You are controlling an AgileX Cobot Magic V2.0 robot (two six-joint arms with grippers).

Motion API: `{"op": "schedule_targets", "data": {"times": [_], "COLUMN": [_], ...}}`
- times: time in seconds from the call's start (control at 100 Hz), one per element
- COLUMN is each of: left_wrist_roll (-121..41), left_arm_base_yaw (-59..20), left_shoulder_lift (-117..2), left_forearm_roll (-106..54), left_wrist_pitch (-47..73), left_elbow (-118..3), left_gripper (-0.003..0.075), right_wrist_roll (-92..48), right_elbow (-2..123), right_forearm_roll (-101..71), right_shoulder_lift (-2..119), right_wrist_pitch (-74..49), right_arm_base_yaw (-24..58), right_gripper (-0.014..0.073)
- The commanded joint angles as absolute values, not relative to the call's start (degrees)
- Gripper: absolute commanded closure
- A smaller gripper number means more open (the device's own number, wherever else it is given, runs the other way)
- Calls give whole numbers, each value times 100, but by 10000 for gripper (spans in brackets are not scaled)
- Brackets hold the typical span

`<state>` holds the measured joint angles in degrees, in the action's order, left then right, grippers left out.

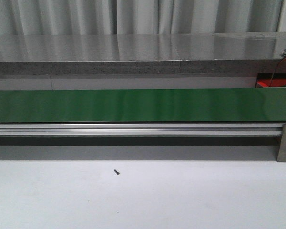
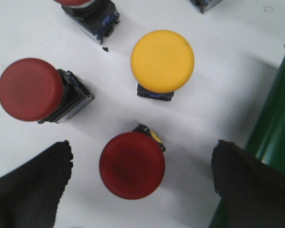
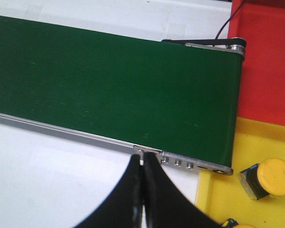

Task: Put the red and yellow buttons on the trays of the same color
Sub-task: 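Grasp a red button with the left gripper and lift it over the belt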

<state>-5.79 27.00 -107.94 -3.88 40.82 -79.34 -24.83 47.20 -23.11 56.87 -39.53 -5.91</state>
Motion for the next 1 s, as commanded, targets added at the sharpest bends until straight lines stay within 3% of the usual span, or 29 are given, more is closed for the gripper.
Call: {"op": "schedule_targets", "data": {"times": [0.0,0.41,0.62,0.86,0.99], "left_wrist_roll": [-517,-517,-517,-517,-517], "left_arm_base_yaw": [2709,2709,2709,2709,2709], "left_shoulder_lift": [-10603,-10830,-10830,-10830,-10830], "left_forearm_roll": [-385,-385,-385,-385,-385], "left_wrist_pitch": [3809,3748,3736,3780,3780], "left_elbow": [-8122,-8122,-8122,-8122,-8122], "left_gripper": [134,147,276,497,521], "right_wrist_roll": [-2546,-2546,-2546,-2546,-2546], "right_elbow": [4907,4907,4907,4907,4907], "right_forearm_roll": [-2417,-2417,-2417,-2417,-2417], "right_shoulder_lift": [5593,5593,5593,5593,5593], "right_wrist_pitch": [-3659,-3659,-3659,-3659,-3659], "right_arm_base_yaw": [-577,-577,-577,-577,-577], "right_gripper": [662,662,662,662,662]}}
